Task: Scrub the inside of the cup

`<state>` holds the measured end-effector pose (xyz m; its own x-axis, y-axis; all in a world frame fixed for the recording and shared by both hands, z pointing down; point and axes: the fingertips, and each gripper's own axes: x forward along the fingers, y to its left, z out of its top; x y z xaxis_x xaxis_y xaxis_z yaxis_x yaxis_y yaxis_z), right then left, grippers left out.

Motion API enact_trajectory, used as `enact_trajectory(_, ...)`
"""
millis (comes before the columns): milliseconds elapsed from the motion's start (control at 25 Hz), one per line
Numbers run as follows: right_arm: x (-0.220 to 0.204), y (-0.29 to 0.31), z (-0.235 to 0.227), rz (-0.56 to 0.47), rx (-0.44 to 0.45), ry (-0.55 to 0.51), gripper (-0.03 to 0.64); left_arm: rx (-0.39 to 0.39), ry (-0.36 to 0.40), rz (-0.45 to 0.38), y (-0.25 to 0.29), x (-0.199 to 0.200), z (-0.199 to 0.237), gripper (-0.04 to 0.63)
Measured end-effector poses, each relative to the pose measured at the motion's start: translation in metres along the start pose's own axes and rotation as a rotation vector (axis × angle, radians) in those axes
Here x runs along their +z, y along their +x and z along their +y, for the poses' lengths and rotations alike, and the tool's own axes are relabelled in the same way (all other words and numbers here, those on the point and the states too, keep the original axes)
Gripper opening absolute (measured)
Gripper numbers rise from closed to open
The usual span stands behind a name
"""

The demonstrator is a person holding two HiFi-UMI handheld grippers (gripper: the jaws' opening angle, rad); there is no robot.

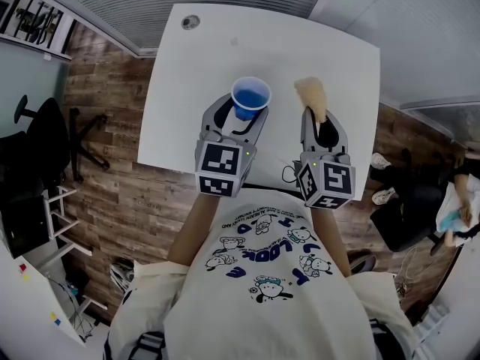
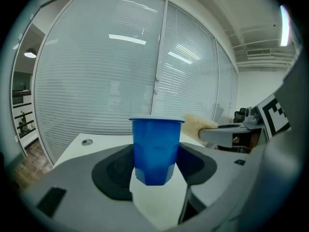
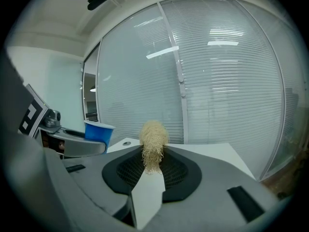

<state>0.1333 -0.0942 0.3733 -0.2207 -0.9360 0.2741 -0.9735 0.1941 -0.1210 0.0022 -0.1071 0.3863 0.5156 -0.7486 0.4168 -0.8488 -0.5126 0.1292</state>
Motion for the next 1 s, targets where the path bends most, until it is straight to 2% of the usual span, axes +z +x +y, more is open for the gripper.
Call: enact_trajectory(1000,0.0047,-0.0049,0.0018,-0.009,-0.012,0.024,0.092,-0.031,-0.028,0.005,-0.0003,0.0015,-0.0078,0.295)
